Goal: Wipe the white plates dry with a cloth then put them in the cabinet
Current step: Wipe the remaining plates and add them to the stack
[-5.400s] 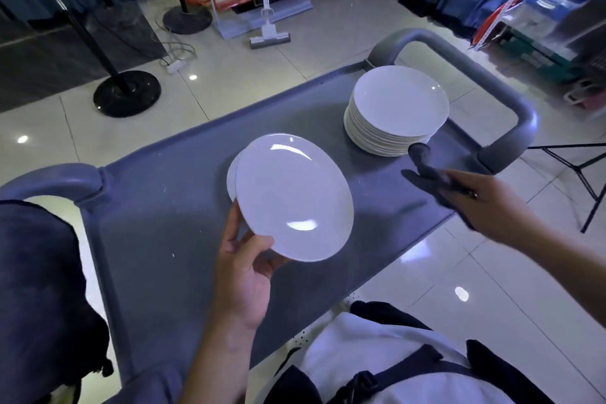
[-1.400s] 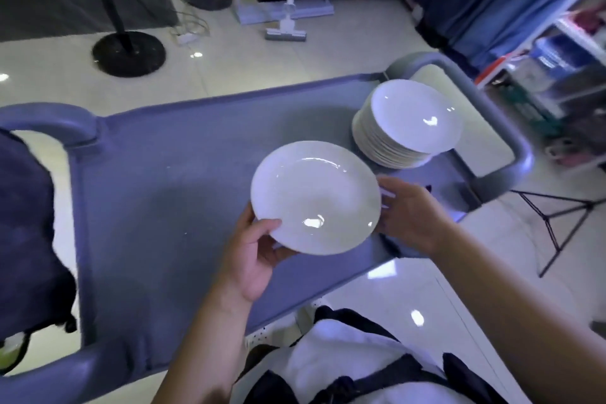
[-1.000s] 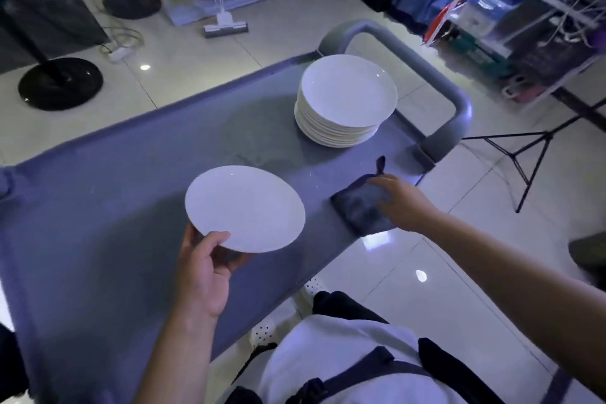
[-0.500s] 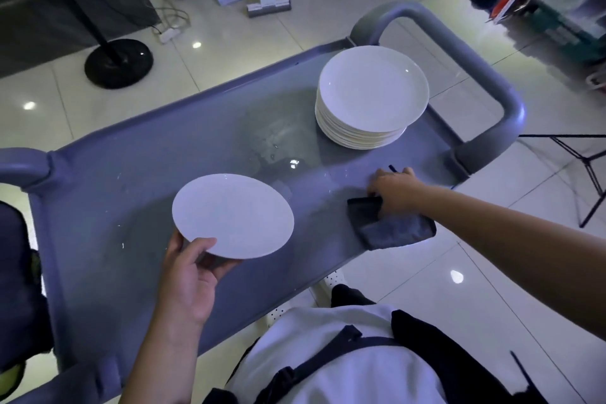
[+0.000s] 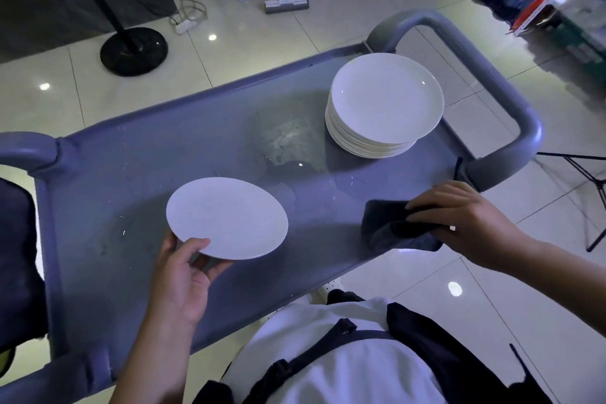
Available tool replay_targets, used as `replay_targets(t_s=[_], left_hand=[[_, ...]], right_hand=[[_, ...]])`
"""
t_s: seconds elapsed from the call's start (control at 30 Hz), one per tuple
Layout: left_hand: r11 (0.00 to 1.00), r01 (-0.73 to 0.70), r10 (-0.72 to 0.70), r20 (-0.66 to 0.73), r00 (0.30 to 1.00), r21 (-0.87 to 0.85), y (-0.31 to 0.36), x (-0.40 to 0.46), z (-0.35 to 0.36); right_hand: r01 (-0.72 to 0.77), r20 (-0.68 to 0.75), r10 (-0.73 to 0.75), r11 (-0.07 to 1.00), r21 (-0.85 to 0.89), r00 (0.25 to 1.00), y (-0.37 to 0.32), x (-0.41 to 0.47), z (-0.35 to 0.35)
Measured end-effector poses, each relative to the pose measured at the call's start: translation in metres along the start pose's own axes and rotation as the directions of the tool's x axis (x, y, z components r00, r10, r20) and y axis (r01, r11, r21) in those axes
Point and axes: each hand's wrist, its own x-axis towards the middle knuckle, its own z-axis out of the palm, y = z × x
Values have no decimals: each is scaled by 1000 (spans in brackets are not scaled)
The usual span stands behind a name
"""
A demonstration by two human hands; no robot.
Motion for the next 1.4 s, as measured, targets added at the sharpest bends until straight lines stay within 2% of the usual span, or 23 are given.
replay_targets(t_s=[0.13, 0.23, 0.33, 0.47, 0.6, 0.7, 0.8, 0.87, 0.9, 0.93, 1.0, 1.07, 1.13, 1.23, 1.4], left_hand=[[1000, -6, 6, -4, 1000, 5, 3, -1, -3], [1000, -4, 4, -12, 1000, -11, 5, -2, -8], [999, -6, 5, -12, 1000, -38, 9, -4, -16], [999, -16, 15, -18, 1000, -49, 11, -5, -29], [997, -13, 9, -55, 998, -78, 12, -5, -44], [996, -16, 10, -69, 998, -89, 13, -5, -52], [993, -11, 3, -69, 998, -119, 14, -4, -56], [991, -7, -1, -64, 998, -133, 15, -1, -57], [991, -7, -1, -63, 998, -131, 15, 0, -57], [992, -7, -2, -65, 998, -126, 15, 2, -58], [994, -7, 0, -65, 998, -105, 15, 3, -58], [996, -6, 1, -60, 998, -92, 15, 5, -58], [996, -6, 1, -63, 998, -87, 16, 6, -59], [999, -12, 9, -68, 998, -48, 15, 7, -56], [999, -22, 19, -83, 996, -35, 14, 8, -47]], right_hand=[[-11, 1, 11, 999, 53, 1000, -22, 6, -21], [-131, 183, 112, 987, 98, 977, -34, 14, -46], [-252, 365, 193, 960, 120, 911, -48, 26, -73], [-249, 428, 225, 968, -1, 875, -74, 43, -78], [-374, 488, 248, 910, 178, 837, -109, 63, -68], [-468, 510, 236, 793, 391, 827, -122, 75, -63], [-602, 502, 334, 492, 629, 797, -117, 78, -59], [-692, 544, 453, 282, 665, 707, -97, 73, -51], [-735, 566, 509, 225, 640, 649, -82, 69, -45], [-782, 579, 565, 213, 586, 588, -64, 65, -37], [-865, 566, 678, 224, 449, 469, -20, 54, -20], [-919, 487, 792, 226, 324, 367, 20, 41, -4], [-940, 377, 864, 273, 207, 334, 48, 34, 10], [-936, 304, 885, 338, 99, 352, 60, 34, 16], [-826, 229, 820, 555, -93, 525, 29, 43, 17]])
